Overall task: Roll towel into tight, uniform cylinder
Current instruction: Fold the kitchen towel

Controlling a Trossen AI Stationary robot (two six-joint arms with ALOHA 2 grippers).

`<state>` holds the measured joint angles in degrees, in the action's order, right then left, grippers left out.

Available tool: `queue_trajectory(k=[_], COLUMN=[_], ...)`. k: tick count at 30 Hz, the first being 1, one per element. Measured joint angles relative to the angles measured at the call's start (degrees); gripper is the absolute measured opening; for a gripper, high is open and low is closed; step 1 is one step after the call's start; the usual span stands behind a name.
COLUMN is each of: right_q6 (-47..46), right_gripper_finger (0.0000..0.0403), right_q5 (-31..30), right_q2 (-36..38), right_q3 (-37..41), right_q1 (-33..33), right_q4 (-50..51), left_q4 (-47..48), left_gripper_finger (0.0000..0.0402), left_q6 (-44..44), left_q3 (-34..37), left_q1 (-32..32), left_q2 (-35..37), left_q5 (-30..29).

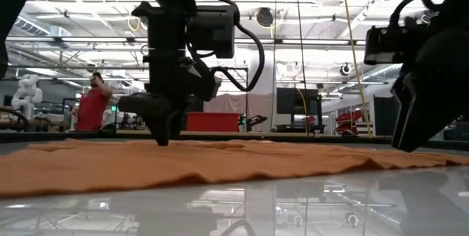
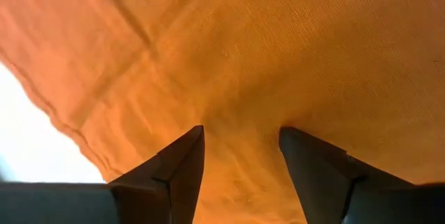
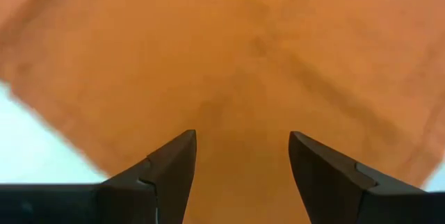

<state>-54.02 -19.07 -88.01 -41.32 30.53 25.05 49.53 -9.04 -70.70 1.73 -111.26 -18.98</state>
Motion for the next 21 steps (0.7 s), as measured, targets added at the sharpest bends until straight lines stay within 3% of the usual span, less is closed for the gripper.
queue_trajectory(k=[12, 21], right_q6=[-5.3, -3.9], right_gripper_finger=[0.0221, 0.0221], right_q5=[1.9, 5.5], right_q2=[-2.5, -8.6], right_q3=[0.0, -2.1], right_q1=[1.5, 2.2], right_q4=[-4.6, -20.6], left_q4=[-7.6, -13.8], left_gripper_finger=[0.0202, 0.0202], left_q6=[-11.5, -20.0], left_q3=[0.2, 0.2], left_q1=[-3.0, -5.7], left_q2=[-0.2, -0.3], left_q5=[-5.1, -5.6])
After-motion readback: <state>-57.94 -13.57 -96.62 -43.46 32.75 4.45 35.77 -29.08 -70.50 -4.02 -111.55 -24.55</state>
